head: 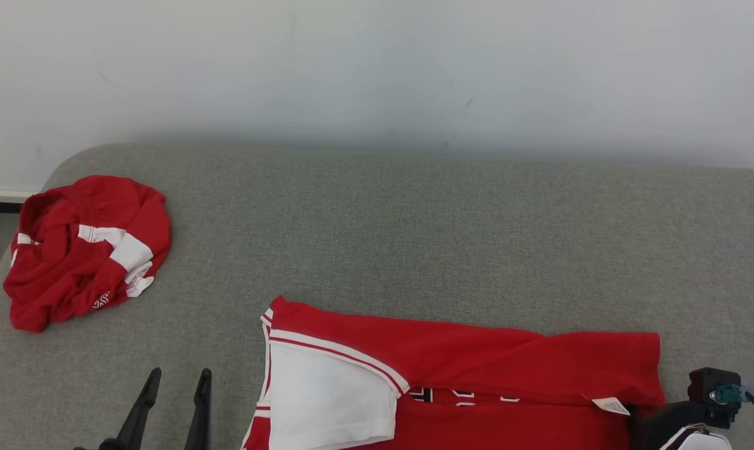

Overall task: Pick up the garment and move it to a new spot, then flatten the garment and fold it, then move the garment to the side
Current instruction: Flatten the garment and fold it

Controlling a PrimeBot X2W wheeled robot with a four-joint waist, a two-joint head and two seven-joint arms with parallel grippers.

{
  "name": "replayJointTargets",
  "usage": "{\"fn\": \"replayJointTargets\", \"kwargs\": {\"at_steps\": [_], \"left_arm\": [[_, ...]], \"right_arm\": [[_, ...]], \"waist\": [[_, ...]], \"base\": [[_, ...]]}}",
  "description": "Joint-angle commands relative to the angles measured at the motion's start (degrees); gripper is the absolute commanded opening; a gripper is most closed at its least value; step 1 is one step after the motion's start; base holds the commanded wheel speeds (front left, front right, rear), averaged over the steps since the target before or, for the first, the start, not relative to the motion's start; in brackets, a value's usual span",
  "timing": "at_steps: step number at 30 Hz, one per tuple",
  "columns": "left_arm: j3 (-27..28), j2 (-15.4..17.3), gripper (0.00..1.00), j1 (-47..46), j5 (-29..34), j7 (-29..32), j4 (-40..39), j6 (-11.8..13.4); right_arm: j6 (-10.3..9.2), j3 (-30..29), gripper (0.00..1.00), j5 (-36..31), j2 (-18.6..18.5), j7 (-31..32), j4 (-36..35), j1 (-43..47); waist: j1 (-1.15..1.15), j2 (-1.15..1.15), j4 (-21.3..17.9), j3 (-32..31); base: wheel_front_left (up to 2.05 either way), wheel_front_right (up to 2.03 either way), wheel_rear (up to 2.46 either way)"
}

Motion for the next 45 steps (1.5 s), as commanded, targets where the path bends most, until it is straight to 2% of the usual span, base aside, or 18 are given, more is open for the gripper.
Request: {"fn": "replayJointTargets", "kwargs": {"at_steps": [1, 2, 3, 4, 5, 15, 24, 32, 35, 38, 45], "left_arm": [[0.2, 0.2, 1.00, -0.7, -0.5, 0.1, 0.0, 0.3], [0.2, 0.2, 1.00, -0.7, -0.5, 0.2, 0.0, 0.3], [0.2, 0.2, 1.00, -0.7, -0.5, 0.2, 0.0, 0.3], [0.1, 0.2, 1.00, -0.7, -0.5, 0.3, -0.1, 0.4], [0.1, 0.2, 1.00, -0.7, -0.5, 0.3, -0.1, 0.5], [-0.3, 0.0, 1.00, 0.4, -1.3, 0.5, 0.0, 0.8], [-0.6, 0.0, 1.00, 0.7, -1.6, 0.3, 0.0, 1.2], [-1.2, -0.1, 1.00, 1.0, -1.7, 0.6, -0.2, 1.5], [-1.4, -0.1, 1.00, 1.2, -1.8, 0.7, -0.1, 1.6], [-1.6, 0.0, 1.00, 1.3, -2.0, 0.7, 0.0, 1.6], [-1.9, -0.2, 1.00, 1.3, -2.7, 0.6, 0.5, 1.4]], "right_arm": [[0.06, 0.1, 0.89, 0.2, 0.1, 1.6, 1.2, -0.2], [0.06, 0.0, 0.47, 0.3, 0.1, 2.2, 1.5, -0.4], [0.06, 0.0, 0.47, 0.3, 0.1, 2.2, 1.5, -0.4], [0.05, 0.0, 0.13, 0.3, 0.2, 2.7, 1.8, -0.5], [0.05, 0.0, 0.00, 0.3, 0.2, 2.8, 1.8, -0.6], [-0.06, -3.8, 0.00, 1.1, -0.1, 1.7, 1.6, -0.9], [-0.04, -15.8, 0.00, -1.5, -0.1, -0.9, -3.5, -1.0], [-0.03, -20.3, 0.00, -6.2, 0.0, -0.6, -10.1, -0.3], [-0.03, -19.2, 0.00, -6.7, 0.0, 0.3, -12.6, 0.0], [-0.02, -15.7, 0.00, -2.7, 0.1, 2.4, -13.9, 0.6], [-0.01, -1.8, 0.00, 9.0, 0.1, 6.8, -18.4, 5.4]], "waist": [[0.00, 0.00, 0.2, 0.2], [0.00, 0.00, 0.2, 0.2], [0.00, 0.00, 0.2, 0.2], [0.00, 0.00, 0.3, 0.2], [0.00, 0.00, 0.4, 0.2], [0.00, 0.00, 0.1, -0.4], [0.00, 0.00, -0.7, -0.4], [0.00, 0.00, -1.4, -1.3], [0.00, 0.00, -1.5, -1.8], [0.00, 0.00, -1.5, -2.1], [0.00, 0.00, -0.9, -2.6]], "base": [[0.00, 0.00, 0.00], [0.00, 0.00, 0.00], [0.00, 0.00, 0.00], [0.00, 0.00, 0.00], [0.00, 0.00, 0.00], [0.00, 0.00, 0.00], [0.00, 0.00, 0.00], [0.00, 0.00, 0.00], [0.00, 0.00, 0.00], [0.00, 0.00, 0.00], [0.00, 0.00, 0.00]]}}
